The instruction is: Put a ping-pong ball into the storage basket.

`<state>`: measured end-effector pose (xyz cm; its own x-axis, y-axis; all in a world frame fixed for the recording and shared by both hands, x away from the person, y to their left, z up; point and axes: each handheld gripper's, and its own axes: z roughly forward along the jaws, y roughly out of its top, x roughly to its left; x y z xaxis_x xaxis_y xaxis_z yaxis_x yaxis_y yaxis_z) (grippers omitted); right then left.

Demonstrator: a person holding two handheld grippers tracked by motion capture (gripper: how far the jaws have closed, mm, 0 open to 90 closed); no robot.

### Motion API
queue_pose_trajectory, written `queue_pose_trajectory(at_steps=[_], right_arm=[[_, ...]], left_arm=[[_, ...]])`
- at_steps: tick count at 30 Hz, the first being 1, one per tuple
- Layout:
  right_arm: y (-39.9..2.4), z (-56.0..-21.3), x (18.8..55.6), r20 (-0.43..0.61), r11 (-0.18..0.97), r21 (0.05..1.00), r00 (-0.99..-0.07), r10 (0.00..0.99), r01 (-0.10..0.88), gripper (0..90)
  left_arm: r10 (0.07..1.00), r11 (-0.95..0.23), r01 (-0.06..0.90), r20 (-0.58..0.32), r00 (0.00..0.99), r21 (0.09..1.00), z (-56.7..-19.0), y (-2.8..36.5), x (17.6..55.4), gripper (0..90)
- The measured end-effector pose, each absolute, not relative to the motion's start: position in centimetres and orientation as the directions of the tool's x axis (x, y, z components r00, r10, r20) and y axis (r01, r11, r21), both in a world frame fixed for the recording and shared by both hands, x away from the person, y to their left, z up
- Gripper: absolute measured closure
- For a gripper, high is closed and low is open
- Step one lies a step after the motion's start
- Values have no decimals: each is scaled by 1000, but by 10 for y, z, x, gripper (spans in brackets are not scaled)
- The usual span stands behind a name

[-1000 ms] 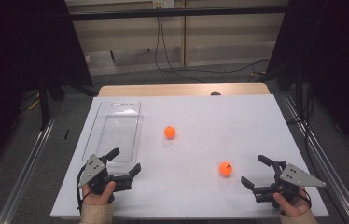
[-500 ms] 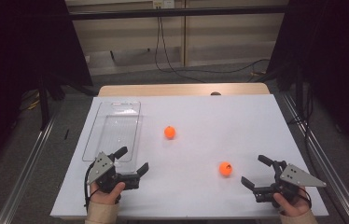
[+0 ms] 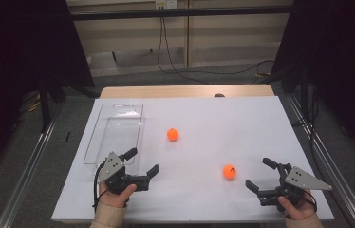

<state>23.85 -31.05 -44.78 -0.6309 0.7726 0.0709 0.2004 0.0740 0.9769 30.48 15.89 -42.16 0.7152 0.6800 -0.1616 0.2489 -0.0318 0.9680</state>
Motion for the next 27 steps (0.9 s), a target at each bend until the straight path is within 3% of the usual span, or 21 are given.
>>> queue_pose_trajectory(at_steps=[27], right_arm=[[-309, -448, 239, 68, 81, 976, -638, 767, 200, 10]], left_arm=[[650, -72, 268, -158, 743, 961, -424, 127, 310, 17]])
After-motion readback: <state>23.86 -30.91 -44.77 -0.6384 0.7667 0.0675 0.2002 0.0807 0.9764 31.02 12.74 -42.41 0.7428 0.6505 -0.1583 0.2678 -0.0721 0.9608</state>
